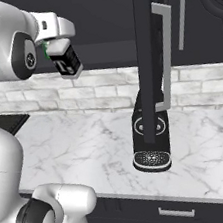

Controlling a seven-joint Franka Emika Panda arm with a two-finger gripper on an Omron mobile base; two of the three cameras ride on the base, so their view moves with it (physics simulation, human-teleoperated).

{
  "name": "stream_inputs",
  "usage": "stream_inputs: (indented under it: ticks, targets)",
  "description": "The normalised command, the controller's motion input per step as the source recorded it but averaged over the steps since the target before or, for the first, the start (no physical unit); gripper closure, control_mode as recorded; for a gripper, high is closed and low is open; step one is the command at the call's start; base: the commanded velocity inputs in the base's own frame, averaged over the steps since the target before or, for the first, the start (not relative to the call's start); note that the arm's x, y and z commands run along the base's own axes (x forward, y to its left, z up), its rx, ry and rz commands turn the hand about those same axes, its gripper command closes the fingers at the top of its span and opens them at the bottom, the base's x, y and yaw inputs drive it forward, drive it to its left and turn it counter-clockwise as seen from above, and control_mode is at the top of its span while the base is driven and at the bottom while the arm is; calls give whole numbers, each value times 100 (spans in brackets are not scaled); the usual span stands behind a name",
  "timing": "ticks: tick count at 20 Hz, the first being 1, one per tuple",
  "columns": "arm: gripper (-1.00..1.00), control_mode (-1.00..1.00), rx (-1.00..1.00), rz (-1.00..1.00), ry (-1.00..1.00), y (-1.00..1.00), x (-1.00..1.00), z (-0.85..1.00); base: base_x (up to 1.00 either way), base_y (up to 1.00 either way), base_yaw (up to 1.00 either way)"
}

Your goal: Sort all alcoholic drinks to one cabinet, and non-alcoholic drinks to the other.

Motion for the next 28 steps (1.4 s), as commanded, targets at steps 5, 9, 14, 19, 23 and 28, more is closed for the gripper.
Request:
stream_inputs:
  ticks: [5, 9, 14, 19, 23, 28]
  targets:
    - [100, -100, 0, 0, 0, -1, 21, 0, 0, 0, 0]
    - [100, -100, 0, 0, 0, -1, 21, 0, 0, 0, 0]
    - [100, -100, 0, 0, 0, -2, 21, 0, 0, 0, 0]
    - [100, -100, 0, 0, 0, -2, 21, 0, 0, 0, 0]
    - [100, -100, 0, 0, 0, -3, 21, 0, 0, 0, 0]
    - [100, -100, 0, 0, 0, -4, 21, 0, 0, 0, 0]
